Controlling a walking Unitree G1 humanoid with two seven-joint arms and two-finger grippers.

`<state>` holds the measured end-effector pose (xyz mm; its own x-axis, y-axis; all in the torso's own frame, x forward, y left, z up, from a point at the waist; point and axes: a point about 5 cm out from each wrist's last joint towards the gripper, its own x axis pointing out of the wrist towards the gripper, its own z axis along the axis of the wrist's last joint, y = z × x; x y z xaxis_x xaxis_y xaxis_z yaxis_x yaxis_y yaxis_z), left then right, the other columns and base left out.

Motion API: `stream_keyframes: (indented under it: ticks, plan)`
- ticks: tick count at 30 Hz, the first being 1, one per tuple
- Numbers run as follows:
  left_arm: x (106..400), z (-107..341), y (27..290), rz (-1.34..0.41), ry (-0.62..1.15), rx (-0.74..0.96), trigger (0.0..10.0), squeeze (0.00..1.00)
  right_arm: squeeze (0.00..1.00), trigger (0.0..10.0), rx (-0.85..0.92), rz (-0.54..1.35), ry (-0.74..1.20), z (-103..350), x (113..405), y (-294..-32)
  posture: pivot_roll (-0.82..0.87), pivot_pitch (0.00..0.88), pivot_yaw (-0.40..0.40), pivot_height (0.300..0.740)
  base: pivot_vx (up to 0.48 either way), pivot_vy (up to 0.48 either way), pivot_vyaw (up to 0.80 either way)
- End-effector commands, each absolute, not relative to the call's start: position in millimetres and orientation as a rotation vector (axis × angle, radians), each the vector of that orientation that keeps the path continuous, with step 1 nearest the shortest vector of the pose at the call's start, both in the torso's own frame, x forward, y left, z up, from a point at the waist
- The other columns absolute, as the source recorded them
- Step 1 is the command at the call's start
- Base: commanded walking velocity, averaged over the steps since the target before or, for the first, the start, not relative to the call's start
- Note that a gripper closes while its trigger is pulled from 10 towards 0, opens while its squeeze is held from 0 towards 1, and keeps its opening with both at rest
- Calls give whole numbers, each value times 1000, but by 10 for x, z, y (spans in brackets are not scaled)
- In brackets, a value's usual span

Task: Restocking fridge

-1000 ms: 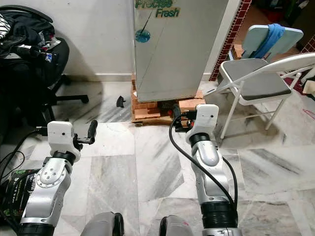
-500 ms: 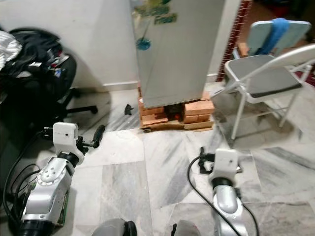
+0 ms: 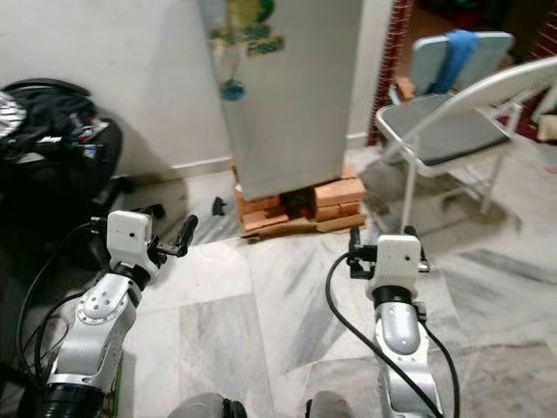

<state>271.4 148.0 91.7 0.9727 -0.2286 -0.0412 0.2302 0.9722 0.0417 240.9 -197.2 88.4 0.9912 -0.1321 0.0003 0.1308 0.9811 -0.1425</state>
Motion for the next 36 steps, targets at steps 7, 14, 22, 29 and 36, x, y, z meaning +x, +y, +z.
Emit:
stream_keyframes:
  ticks: [7, 14, 22, 29, 36]
  plan:
    - [2826, 999, 1571, -188, -1, 80, 10000, 0, 0, 10000, -136, -30, -9, 919, 2490, -1696, -13, 0, 71, 740, 0, 480, -164]
    - [2707, 874, 1546, -216, 35, 26, 10000, 0, 0, 10000, -68, -94, 32, 787, 2393, -1767, -7, 0, 52, 740, 0, 472, 0]
    - [2782, 899, 1517, -193, 8, 40, 10000, 0, 0, 10000, -56, -25, 35, 809, 2429, -1755, 23, 0, -11, 740, 369, 157, 0]
    - [2764, 867, 1577, -110, 14, 60, 10000, 0, 0, 10000, -68, 37, 47, 804, 2529, -1717, 62, 0, -71, 740, 217, 0, 0]
    - [2696, 819, 1594, -136, 37, 53, 10000, 0, 0, 10000, -64, 28, 37, 811, 2594, -1737, 55, 0, -26, 740, 132, 0, 0]
